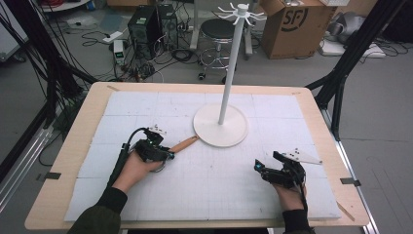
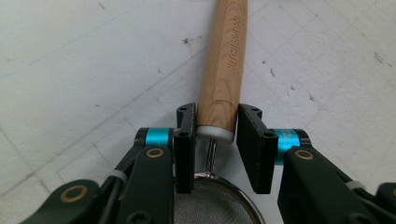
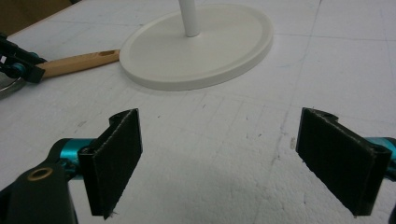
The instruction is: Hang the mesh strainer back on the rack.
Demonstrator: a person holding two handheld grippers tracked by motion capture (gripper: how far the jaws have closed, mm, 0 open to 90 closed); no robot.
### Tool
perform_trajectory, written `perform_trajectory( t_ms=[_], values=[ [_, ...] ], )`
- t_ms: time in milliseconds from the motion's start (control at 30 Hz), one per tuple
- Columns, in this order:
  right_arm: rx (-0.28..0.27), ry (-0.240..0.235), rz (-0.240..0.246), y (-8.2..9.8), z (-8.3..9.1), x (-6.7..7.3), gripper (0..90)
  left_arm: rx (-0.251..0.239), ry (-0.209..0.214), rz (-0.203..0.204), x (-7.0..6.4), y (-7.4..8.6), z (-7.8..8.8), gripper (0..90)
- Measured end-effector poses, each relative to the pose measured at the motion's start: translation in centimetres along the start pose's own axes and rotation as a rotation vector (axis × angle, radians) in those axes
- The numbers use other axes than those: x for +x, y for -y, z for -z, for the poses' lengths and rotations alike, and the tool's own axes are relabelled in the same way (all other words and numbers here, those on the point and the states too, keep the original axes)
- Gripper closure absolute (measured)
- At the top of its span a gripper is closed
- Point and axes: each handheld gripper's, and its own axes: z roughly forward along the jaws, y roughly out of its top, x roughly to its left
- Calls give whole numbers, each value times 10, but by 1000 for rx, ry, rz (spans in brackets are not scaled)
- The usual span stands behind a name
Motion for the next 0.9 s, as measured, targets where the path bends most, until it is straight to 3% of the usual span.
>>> perform_trajectory(
  t_ms=[133,333,433,667,900],
  values=[
    [-1,-3,2,-1,-1,1,138,10,-47,-57,-7,0,-1,684],
    [1,-5,3,-1,-2,2,139,23,-71,-76,-11,-2,-2,683],
    [1,-6,6,-1,-2,1,138,98,-116,-124,-19,-12,-3,683],
    [-2,-8,4,-1,-2,0,138,136,-116,-123,-18,-16,-5,682],
    [-10,-8,6,-1,-2,0,139,250,-153,-152,-25,-31,-12,687]
  ],
)
